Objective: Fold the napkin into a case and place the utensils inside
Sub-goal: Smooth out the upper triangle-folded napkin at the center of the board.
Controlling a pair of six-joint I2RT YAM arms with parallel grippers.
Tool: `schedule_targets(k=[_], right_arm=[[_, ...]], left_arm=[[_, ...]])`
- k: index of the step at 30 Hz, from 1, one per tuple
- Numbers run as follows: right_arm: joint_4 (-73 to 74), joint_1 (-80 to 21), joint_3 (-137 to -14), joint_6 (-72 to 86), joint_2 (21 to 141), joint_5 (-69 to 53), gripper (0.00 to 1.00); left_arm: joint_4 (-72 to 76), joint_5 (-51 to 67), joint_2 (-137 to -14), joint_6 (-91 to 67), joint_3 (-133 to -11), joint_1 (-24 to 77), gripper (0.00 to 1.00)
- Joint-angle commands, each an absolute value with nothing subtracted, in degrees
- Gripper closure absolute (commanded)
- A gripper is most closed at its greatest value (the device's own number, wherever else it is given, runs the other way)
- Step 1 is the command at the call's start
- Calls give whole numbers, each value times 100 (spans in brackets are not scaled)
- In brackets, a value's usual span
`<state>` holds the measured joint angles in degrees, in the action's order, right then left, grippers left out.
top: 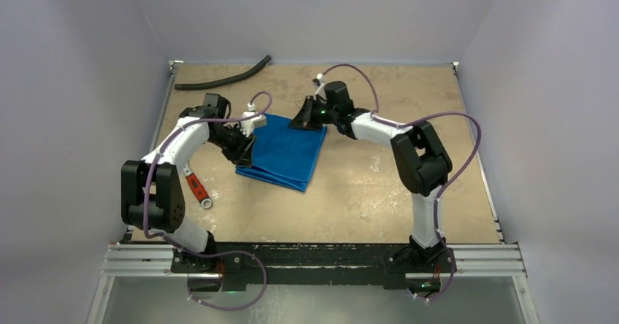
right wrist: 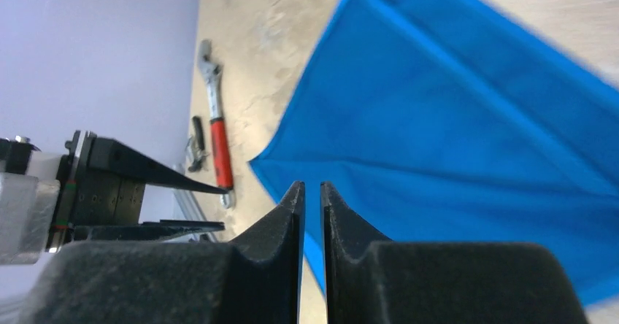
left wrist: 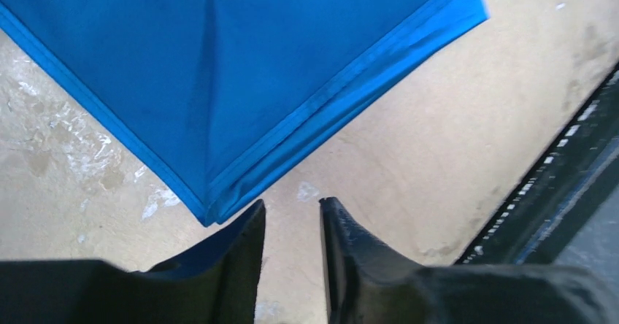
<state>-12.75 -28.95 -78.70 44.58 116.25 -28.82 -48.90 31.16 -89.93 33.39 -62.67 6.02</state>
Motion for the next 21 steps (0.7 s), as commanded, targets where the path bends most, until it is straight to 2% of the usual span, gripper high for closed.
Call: schedule_targets(k=[1, 4, 11, 14, 21], right_arm=[[-1497, -3385, -8111, 4715, 11742, -2693, 86], [-1441, -3582, -8176, 4686, 12047, -2742, 89], [-1715, -3612, -7544, 4628, 12077, -2847, 92], [-1767, -3614, -7444, 4610, 12093, -2874, 92], [-1887, -3612, -7298, 4588, 12155, -2942, 94]], left_arm=[[-5853, 3734, -8949, 3614, -6813, 565, 60], [-5923, 3691, -9065, 3638, -6978, 556, 51], [-5433, 3269, -9325, 3312, -7073, 510, 47], [-4985, 3060, -9389, 3015, -6973, 511, 48], [-4349, 3024, -9613, 2699, -6735, 511, 56]])
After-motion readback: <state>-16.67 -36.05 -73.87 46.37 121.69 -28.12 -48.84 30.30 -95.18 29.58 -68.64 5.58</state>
